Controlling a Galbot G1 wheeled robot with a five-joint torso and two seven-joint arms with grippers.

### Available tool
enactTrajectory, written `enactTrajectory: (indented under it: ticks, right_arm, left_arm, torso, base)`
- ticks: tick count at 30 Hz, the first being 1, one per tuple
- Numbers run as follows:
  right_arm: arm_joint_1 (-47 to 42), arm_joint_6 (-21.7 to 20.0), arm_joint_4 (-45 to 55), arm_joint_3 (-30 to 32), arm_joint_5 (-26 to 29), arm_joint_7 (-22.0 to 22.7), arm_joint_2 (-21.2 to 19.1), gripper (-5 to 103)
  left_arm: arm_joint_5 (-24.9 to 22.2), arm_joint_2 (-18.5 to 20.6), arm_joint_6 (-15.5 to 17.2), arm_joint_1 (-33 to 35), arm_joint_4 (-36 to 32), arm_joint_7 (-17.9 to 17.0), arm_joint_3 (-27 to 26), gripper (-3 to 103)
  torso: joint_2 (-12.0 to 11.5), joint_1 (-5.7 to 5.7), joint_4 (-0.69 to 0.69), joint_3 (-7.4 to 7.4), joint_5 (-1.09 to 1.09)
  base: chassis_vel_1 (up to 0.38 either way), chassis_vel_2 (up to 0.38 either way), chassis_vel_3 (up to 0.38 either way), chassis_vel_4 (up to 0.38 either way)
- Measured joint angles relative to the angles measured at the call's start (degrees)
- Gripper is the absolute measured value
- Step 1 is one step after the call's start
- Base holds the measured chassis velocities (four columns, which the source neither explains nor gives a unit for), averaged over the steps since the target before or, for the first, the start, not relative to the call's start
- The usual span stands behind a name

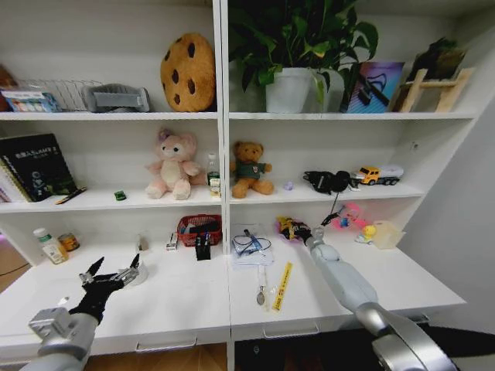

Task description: Organize the objects on the table.

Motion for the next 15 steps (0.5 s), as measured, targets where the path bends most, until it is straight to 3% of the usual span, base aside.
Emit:
enactTrajectory:
  ticks: [3,7,8,10,11,15]
  right_arm:
    - [-4.6,-0.3,7.8,3.9,-0.3,0.4,-3.1,43]
    - [-9.9,-0.3,16.0,8.2,-1.2,1.9,-5.8,54]
    - [-14.1,0.1,21.0,10.5,-1.4,3.4,-7.1,59]
    - [-24.0,1.7,30.7,16.4,-3.3,5.9,-9.1,71]
    - [-24.0,1.7,30.7,16.4,-3.3,5.9,-9.1,71]
    - [-40.7,-0.3,48.0,25.0,-2.2,9.5,-12.1,86]
  left_arm:
    - [0.0,0.0,0.0,0.0,0.0,0.0,0.0,100]
    - [0.0,0.0,0.0,0.0,0.0,0.0,0.0,100]
    - [0.0,0.0,0.0,0.0,0.0,0.0,0.0,100]
    - [0.0,0.0,0.0,0.0,0.0,0.0,0.0,100]
    - [0.0,0.0,0.0,0.0,0.0,0.0,0.0,100]
    - [0.0,0.0,0.0,0.0,0.0,0.0,0.0,100]
  torso:
    - [0.0,0.00,0.01,0.00,0.00]
    - [0.0,0.00,0.01,-0.01,-0.02]
    - [0.0,0.00,0.00,-0.02,-0.06]
    - [0.0,0.00,-0.01,-0.01,0.06]
    - [0.0,0.00,-0.01,-0.01,0.06]
    - [0.0,-0.01,-0.02,-0.02,0.01]
  base:
    - [0.000,0.000,0.000,0.000]
    - [0.000,0.000,0.000,0.000]
    - [0.000,0.000,0.000,0.000]
    - [0.000,0.000,0.000,0.000]
    - [0.000,0.000,0.000,0.000]
    - [0.000,0.000,0.000,0.000]
